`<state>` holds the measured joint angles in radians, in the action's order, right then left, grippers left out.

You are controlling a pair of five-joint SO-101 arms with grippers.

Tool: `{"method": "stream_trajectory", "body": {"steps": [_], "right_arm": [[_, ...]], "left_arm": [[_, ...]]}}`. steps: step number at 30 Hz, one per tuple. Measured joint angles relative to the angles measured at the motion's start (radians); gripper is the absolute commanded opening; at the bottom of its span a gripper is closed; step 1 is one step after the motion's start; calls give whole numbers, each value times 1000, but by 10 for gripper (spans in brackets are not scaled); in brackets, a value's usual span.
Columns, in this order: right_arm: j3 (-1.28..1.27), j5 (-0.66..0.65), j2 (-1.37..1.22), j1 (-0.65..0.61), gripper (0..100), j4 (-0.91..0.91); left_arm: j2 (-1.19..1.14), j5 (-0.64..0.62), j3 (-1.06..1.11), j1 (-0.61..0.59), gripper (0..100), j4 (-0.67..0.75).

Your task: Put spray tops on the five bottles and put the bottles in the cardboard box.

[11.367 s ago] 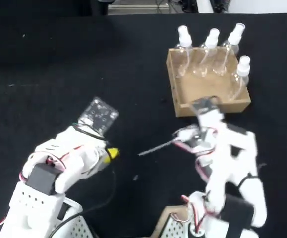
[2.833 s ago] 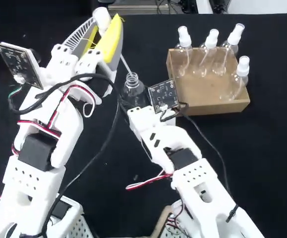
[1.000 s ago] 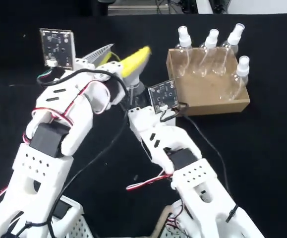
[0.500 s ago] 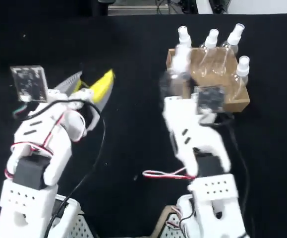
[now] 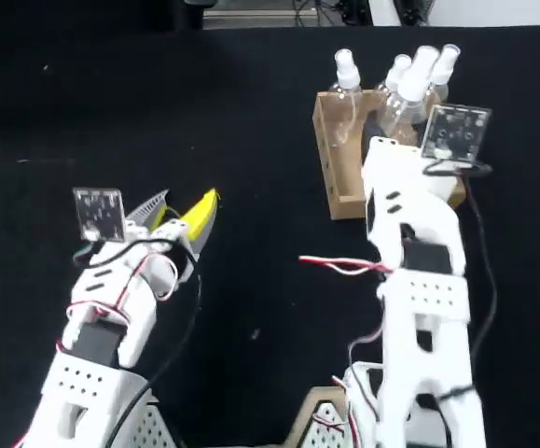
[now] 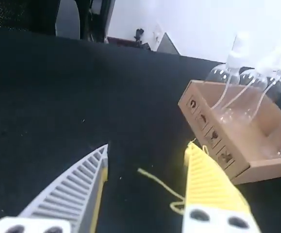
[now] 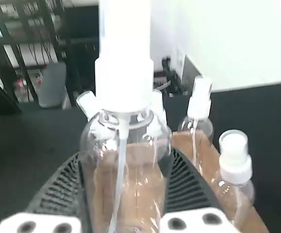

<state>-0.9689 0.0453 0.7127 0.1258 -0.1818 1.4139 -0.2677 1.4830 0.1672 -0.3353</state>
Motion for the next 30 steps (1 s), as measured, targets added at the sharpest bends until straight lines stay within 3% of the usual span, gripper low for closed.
{"method": "stream_trajectory", "body": {"steps": [9,18,30], "right_arm": [[-100,-109,-101,0,15,281],[-157,-112,-114,-54,11,358],[-157,-112,-454,-66,11,770]], "left_arm": [[155,0,173,2,230,48],[242,-2,198,0,230,46],[252,-2,201,0,230,23]]}}
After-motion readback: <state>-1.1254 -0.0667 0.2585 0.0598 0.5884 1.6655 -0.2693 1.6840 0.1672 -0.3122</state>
